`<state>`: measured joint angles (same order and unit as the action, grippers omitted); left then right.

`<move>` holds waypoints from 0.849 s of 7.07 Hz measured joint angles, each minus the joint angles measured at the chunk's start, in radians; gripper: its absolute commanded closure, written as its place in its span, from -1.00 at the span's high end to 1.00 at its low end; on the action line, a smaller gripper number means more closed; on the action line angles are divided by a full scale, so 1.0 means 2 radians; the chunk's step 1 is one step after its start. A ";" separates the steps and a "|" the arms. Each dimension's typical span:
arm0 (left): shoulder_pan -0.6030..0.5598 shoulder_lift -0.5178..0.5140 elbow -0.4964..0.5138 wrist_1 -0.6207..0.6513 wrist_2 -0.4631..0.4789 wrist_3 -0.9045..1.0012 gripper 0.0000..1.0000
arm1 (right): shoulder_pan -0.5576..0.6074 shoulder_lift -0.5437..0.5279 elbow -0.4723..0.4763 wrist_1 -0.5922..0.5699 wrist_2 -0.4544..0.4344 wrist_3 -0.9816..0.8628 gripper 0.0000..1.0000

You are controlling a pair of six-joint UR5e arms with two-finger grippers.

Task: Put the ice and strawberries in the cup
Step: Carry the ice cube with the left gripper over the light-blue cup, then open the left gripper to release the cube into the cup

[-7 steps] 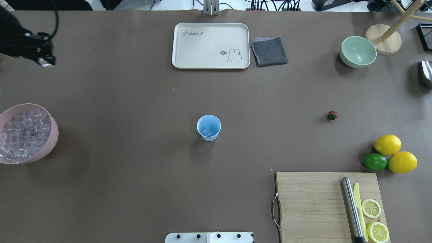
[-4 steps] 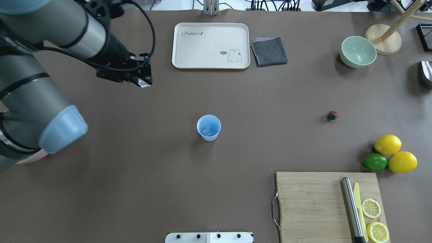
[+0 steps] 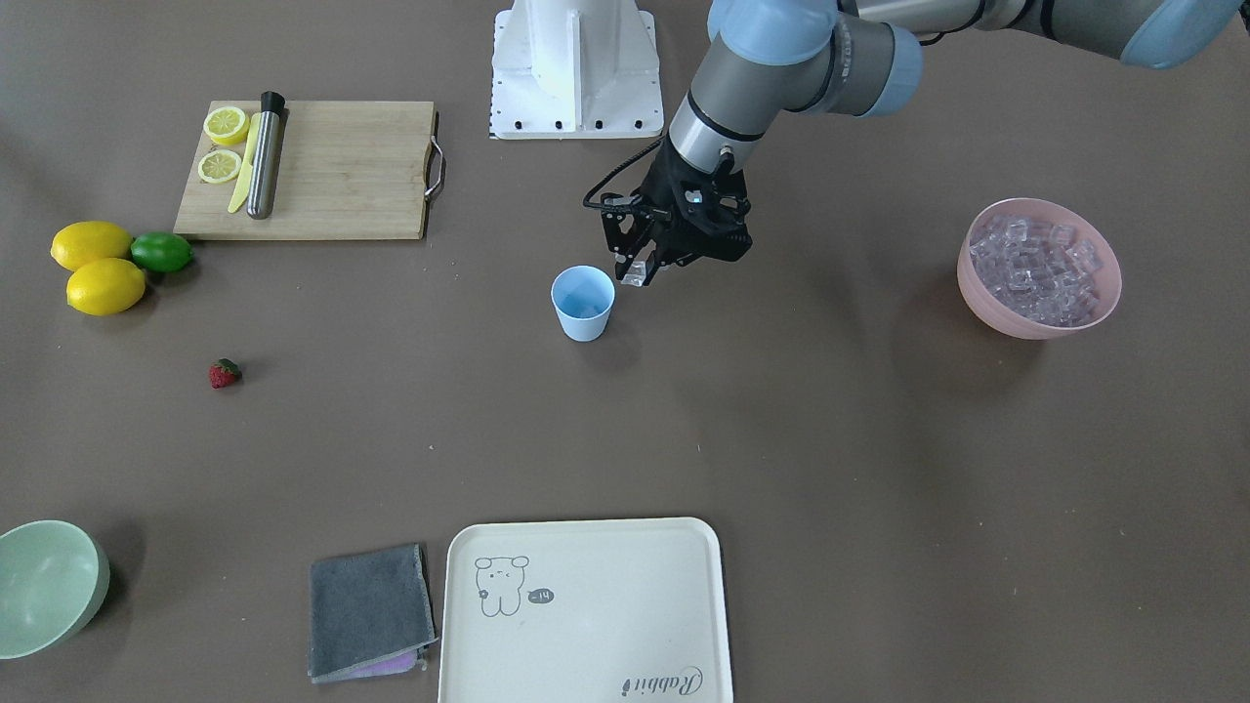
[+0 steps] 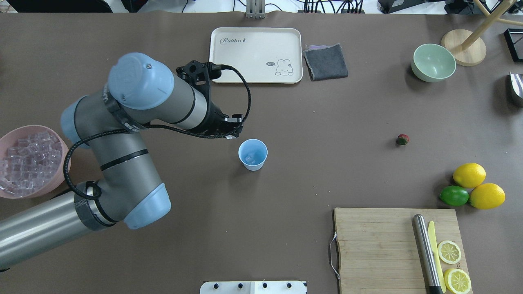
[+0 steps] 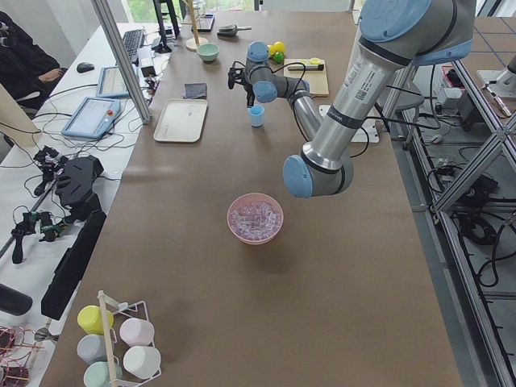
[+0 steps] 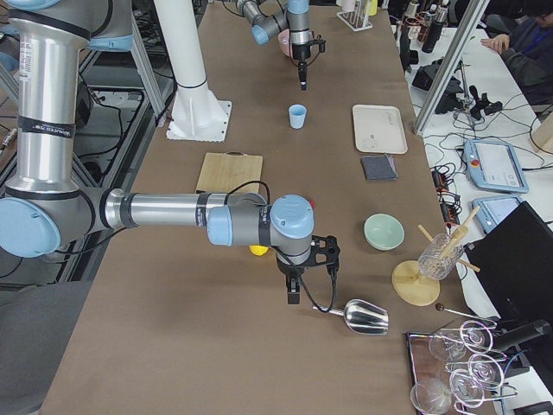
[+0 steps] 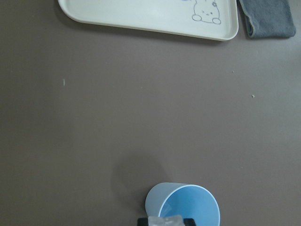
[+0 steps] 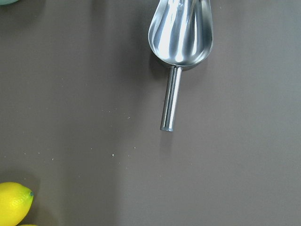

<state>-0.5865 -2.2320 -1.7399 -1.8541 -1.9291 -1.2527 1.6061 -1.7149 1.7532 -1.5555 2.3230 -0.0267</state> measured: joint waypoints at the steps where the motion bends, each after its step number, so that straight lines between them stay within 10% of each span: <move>1: 0.012 -0.010 0.011 -0.005 0.011 -0.002 -1.00 | 0.000 0.000 0.000 0.000 0.000 0.000 1.00; 3: 0.030 -0.016 0.021 -0.006 0.027 -0.006 -0.68 | 0.000 0.000 0.000 0.000 0.000 0.000 1.00; 4: 0.034 -0.016 0.025 -0.007 0.033 -0.007 0.42 | 0.000 -0.001 0.000 0.000 0.000 0.000 1.00; 5: 0.036 -0.017 0.028 -0.007 0.036 -0.011 0.94 | 0.000 -0.001 0.000 0.000 0.000 0.000 1.00; 6: 0.037 -0.018 0.031 -0.007 0.037 -0.015 0.95 | 0.000 -0.001 0.000 0.000 0.000 0.000 1.00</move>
<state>-0.5133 -2.2679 -1.6777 -1.8677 -1.8545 -1.2824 1.6061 -1.7174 1.7530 -1.5561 2.3231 -0.0273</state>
